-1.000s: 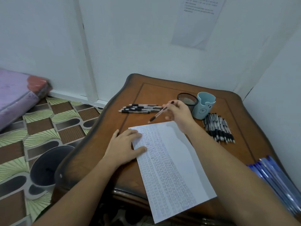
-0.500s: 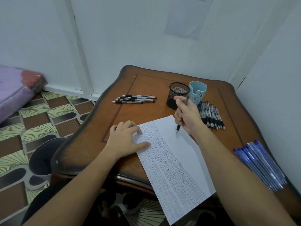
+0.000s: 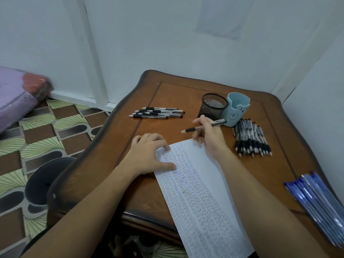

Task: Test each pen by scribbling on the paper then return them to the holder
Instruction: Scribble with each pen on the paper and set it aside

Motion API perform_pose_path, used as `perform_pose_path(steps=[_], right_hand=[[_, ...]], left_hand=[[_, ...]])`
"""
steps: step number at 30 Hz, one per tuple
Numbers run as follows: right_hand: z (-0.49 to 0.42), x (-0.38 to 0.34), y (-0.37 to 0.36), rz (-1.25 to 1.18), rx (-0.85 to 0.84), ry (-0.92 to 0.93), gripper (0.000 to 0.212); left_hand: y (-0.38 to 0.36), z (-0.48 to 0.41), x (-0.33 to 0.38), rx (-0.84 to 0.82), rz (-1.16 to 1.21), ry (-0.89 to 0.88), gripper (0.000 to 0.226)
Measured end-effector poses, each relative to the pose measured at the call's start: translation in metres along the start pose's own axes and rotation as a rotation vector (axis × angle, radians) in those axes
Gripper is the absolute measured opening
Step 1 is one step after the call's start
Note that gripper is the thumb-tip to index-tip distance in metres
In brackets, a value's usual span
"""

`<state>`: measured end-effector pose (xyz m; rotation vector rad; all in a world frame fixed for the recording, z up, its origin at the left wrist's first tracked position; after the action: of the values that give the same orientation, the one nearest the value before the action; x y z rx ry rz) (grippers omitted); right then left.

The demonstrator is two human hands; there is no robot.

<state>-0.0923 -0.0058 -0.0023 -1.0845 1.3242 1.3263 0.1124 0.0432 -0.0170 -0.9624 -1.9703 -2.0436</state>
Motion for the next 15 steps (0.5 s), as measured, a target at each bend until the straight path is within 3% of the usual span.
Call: perform_pose_path(steps=[4, 7, 10, 15], right_hand=[[-0.014, 0.007, -0.010, 0.023, -0.082, 0.004, 0.017], [-0.021, 0.018, -0.008, 0.205, -0.049, 0.047, 0.027], [-0.023, 0.020, -0.008, 0.144, -0.136, 0.053, 0.023], [-0.028, 0.020, -0.008, 0.183, -0.079, 0.112, 0.037]], left_hand=[[0.001, -0.008, -0.005, -0.049, -0.009, -0.031, 0.076], [-0.002, -0.010, -0.010, -0.057, -0.054, -0.098, 0.084], [-0.007, -0.010, -0.014, -0.087, -0.103, -0.110, 0.092], [-0.011, -0.012, -0.016, -0.048, -0.070, -0.086, 0.078]])
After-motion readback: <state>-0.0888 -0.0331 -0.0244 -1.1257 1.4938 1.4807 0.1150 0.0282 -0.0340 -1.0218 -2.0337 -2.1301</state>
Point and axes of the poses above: each hand's wrist, its own z-axis away from the middle knuckle, its own y-axis out of the back of the hand, x = y × z, the point moved 3 cm from there along -z, towards the middle knuckle, and after that the axes turned 9 degrees about z, right-handed, at the moved point
